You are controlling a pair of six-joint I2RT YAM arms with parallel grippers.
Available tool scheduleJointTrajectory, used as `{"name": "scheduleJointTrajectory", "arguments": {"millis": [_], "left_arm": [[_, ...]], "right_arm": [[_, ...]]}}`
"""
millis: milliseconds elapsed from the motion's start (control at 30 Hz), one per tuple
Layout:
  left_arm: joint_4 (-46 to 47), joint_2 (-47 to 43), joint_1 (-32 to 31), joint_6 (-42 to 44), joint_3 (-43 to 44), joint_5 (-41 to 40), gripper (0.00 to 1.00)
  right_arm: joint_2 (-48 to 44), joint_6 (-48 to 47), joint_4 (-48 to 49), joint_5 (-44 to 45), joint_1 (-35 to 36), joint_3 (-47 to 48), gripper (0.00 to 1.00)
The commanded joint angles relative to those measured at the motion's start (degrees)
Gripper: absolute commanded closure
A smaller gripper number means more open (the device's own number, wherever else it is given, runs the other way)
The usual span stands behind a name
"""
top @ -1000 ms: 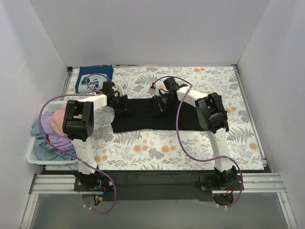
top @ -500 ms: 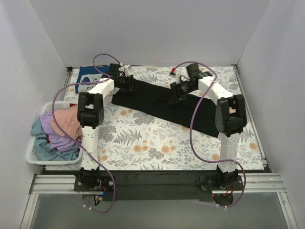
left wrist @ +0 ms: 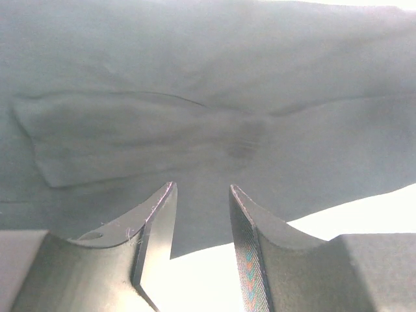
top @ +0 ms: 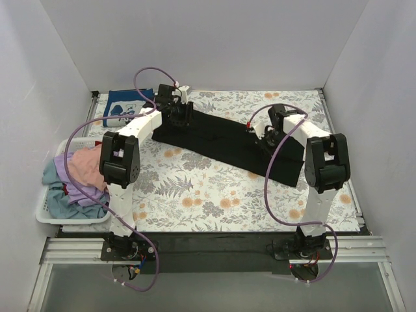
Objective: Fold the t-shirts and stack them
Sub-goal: Fold the tshirt
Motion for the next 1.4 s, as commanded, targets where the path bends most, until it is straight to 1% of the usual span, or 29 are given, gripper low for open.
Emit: {"name": "scheduleJointTrajectory", "arguments": {"millis": [0, 133, 267, 400, 467, 500, 533, 633, 667, 733, 767, 800, 833, 900, 967, 1100, 1167, 1200, 1267, 1300, 1333, 1367], "left_arm": [[-0.08, -6.04, 0.24, -0.20, -3.47, -2.36, 0.63], [-0.78, -7.71, -0.11, 0.07, -5.86, -3.77, 0.63], [-2.54, -8.06, -1.69, 0.07, -6.38, -7.46, 0.62], [-3.25, -7.98, -2.66, -0.45, -6.83, -8.87, 0.62], [-4.39, -7.54, -3.01, -0.54, -6.65, -10.10, 0.63], [-4.65, -7.02, -3.36, -0.72, -6.65, -10.45, 0.64], [-5.09, -6.84, -3.45, -0.81, -6.65, -10.63, 0.64], [-6.58, -5.61, -3.54, -0.81, -6.30, -10.54, 0.64], [-6.94, -5.34, -3.63, -0.72, -6.30, -10.28, 0.64], [-7.90, -4.91, -3.98, -0.37, -6.56, -10.37, 0.64], [-8.17, -4.90, -4.42, -0.19, -7.08, -10.80, 0.64], [-8.08, -4.73, -4.51, 0.07, -7.26, -11.15, 0.64], [-8.17, -4.38, -4.60, 0.42, -7.35, -11.42, 0.64], [-8.26, -3.59, -4.86, 0.69, -7.18, -12.56, 0.64], [-8.69, -1.58, -5.04, 1.12, -6.48, -12.83, 0.64], [-10.45, 3.70, -6.18, 2.71, -3.14, -13.97, 0.66], [-10.81, 6.07, -6.97, 3.23, -1.21, -13.10, 0.66], [-10.89, 8.69, -7.32, 3.84, -0.33, -12.83, 0.66], [-12.47, 11.96, -8.37, 4.20, 4.76, -12.30, 0.67], [-13.52, 15.89, -8.73, 3.85, 7.30, -11.95, 0.67], [-15.10, 17.58, -8.90, 3.42, 9.59, -11.34, 0.68], [-15.55, 19.25, -9.17, 3.06, 13.52, -9.42, 0.68]], "right_arm": [[-0.02, -3.61, -0.30, 4.74, -0.37, -2.03, 0.77], [0.51, -4.58, 1.46, 6.67, -0.37, -6.59, 0.78], [0.43, -5.63, 2.25, 8.25, 0.95, -13.09, 0.82], [-1.59, -5.02, 1.82, 6.69, 3.41, -17.66, 0.84], [-3.08, -4.75, 1.11, 4.84, 7.61, -20.30, 0.84], [-4.66, -4.66, 1.11, 3.53, 9.72, -23.19, 0.84], [-5.28, -4.05, 1.11, 3.17, 14.35, -24.35, 0.84], [-5.20, -1.95, 0.94, 0.62, 21.75, -26.11, 0.84], [-5.03, -1.42, 0.59, -0.69, 23.09, -25.77, 0.84], [-4.59, -0.97, -2.47, -6.75, 27.03, -23.76, 0.83], [-4.67, -1.23, -3.88, -9.29, 28.36, -22.78, 0.82], [-5.28, -1.50, -5.12, -14.02, 29.24, -21.90, 0.81], [-5.72, -1.85, -6.35, -16.33, 30.04, -19.11, 0.79], [-6.60, -2.38, -9.69, -18.63, 29.70, -15.94, 0.78], [-7.31, -2.38, -11.54, -19.07, 27.33, -11.55, 0.76], [-8.71, -2.55, -14.43, -19.70, 20.39, -6.96, 0.75], [-9.15, -2.82, -14.62, -17.42, 16.52, -6.52, 0.75], [-9.59, -3.08, -14.45, -13.66, 15.64, -7.21, 0.75], [-9.95, -4.66, -14.10, -9.69, 13.53, -8.44, 0.76], [-10.21, -4.84, -14.01, -6.54, 12.91, -9.93, 0.76], [-10.38, -5.01, -13.40, -5.11, 11.69, -10.55, 0.77], [-10.56, -5.19, -13.22, -3.88, 11.07, -11.25, 0.77]]}}
